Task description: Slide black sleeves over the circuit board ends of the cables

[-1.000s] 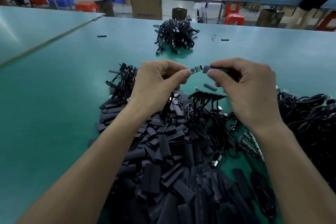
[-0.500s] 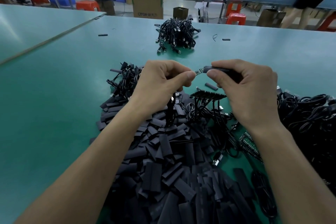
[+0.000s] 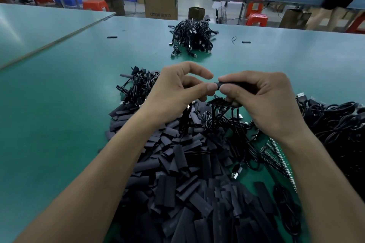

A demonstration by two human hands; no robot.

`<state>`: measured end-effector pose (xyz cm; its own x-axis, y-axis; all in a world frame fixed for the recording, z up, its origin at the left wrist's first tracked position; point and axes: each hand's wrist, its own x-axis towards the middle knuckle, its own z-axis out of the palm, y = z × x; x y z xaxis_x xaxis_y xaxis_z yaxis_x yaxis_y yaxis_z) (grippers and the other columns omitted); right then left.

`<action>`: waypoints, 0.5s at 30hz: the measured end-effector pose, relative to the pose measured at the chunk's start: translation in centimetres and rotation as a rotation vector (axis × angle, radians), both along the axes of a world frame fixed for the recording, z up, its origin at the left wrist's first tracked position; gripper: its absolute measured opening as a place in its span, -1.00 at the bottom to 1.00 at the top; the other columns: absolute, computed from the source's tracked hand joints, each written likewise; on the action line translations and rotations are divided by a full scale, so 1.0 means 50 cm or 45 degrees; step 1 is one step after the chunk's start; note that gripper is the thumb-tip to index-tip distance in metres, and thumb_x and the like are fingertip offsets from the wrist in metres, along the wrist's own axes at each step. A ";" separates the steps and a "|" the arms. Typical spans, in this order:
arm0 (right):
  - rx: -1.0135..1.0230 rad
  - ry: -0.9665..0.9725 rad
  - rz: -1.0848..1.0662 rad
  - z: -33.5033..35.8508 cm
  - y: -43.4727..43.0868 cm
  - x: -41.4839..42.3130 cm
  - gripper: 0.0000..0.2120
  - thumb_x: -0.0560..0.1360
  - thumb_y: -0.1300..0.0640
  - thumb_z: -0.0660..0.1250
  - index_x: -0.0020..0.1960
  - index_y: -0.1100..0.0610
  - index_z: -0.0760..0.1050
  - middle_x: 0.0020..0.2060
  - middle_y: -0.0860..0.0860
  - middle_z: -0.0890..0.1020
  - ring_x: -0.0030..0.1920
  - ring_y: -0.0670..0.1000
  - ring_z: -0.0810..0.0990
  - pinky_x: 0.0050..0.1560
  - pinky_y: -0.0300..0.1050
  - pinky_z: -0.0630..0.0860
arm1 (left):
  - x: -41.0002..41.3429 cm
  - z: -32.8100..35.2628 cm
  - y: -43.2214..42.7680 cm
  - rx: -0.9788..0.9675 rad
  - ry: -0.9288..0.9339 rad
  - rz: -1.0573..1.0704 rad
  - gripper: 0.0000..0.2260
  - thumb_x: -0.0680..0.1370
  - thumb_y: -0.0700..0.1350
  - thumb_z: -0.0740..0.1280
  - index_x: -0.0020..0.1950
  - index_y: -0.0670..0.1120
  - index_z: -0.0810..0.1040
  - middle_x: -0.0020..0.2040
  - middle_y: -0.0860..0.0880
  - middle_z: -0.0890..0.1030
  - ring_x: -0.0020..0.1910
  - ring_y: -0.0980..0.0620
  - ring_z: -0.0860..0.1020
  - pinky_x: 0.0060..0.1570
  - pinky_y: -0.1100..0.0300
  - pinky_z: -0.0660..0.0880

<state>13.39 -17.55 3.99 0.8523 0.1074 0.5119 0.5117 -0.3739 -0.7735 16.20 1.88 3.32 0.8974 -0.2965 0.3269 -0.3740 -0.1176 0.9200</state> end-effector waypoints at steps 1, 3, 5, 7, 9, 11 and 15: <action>0.027 0.008 -0.005 -0.001 0.000 0.001 -0.85 0.48 0.18 0.49 -0.03 -0.07 0.67 -0.23 -0.09 0.73 -0.27 -0.10 0.68 -0.20 -0.27 0.59 | 0.001 -0.001 0.002 0.011 0.004 -0.004 -0.84 0.51 -0.15 0.48 0.07 -0.09 0.60 -0.17 -0.06 0.74 -0.21 0.03 0.67 0.01 0.02 0.62; 0.064 0.023 -0.022 -0.001 -0.001 0.002 -0.85 0.48 0.20 0.49 -0.03 -0.04 0.68 -0.26 -0.07 0.73 -0.29 -0.09 0.68 -0.21 -0.26 0.59 | 0.003 -0.002 0.004 0.052 0.000 0.006 -0.87 0.53 -0.13 0.47 0.05 -0.08 0.62 -0.16 -0.05 0.74 -0.21 0.06 0.67 0.02 0.04 0.61; 0.085 0.035 -0.041 0.000 -0.004 0.003 -0.85 0.48 0.21 0.48 -0.04 -0.03 0.68 -0.29 -0.03 0.72 -0.31 -0.07 0.68 -0.21 -0.24 0.60 | 0.003 -0.003 0.005 0.100 -0.009 0.040 -0.91 0.54 -0.10 0.46 -0.01 -0.10 0.66 -0.17 -0.03 0.74 -0.21 0.04 0.67 0.01 0.03 0.62; 0.100 0.044 -0.051 0.001 -0.006 0.004 -0.86 0.48 0.22 0.48 -0.04 -0.01 0.68 -0.30 0.02 0.71 -0.32 -0.03 0.68 -0.20 -0.20 0.62 | 0.002 -0.004 0.005 0.141 -0.018 0.065 -0.87 0.55 -0.08 0.45 -0.08 -0.13 0.68 -0.20 -0.03 0.73 -0.18 -0.06 0.69 0.00 -0.06 0.61; 0.107 0.047 -0.049 0.001 -0.006 0.003 -0.86 0.48 0.22 0.49 -0.05 0.00 0.68 -0.31 0.04 0.71 -0.33 -0.01 0.68 -0.20 -0.19 0.62 | 0.000 -0.003 0.004 0.164 -0.059 0.075 -0.86 0.56 -0.09 0.44 -0.09 -0.16 0.68 -0.21 -0.06 0.73 -0.15 -0.18 0.68 -0.01 -0.17 0.61; 0.116 0.046 -0.037 0.002 -0.005 0.002 -0.86 0.47 0.22 0.50 -0.03 0.00 0.68 -0.29 0.03 0.72 -0.32 -0.02 0.68 -0.21 -0.21 0.61 | -0.002 -0.001 0.002 0.180 -0.102 0.092 -0.86 0.57 -0.11 0.44 -0.10 -0.16 0.69 -0.22 -0.07 0.72 -0.17 -0.22 0.66 -0.06 -0.22 0.59; 0.086 0.038 -0.021 0.002 -0.001 0.001 -0.81 0.47 0.23 0.50 0.01 -0.02 0.67 -0.24 -0.07 0.73 -0.29 -0.09 0.68 -0.21 -0.28 0.59 | -0.001 0.000 0.004 0.212 -0.124 0.106 -0.86 0.57 -0.10 0.44 -0.09 -0.16 0.69 -0.23 -0.01 0.73 -0.20 -0.14 0.68 -0.07 -0.19 0.61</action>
<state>13.43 -17.62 4.07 0.8685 0.0594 0.4921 0.4826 -0.3283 -0.8120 16.14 2.06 3.31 0.8877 -0.2798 0.3658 -0.4426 -0.2993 0.8453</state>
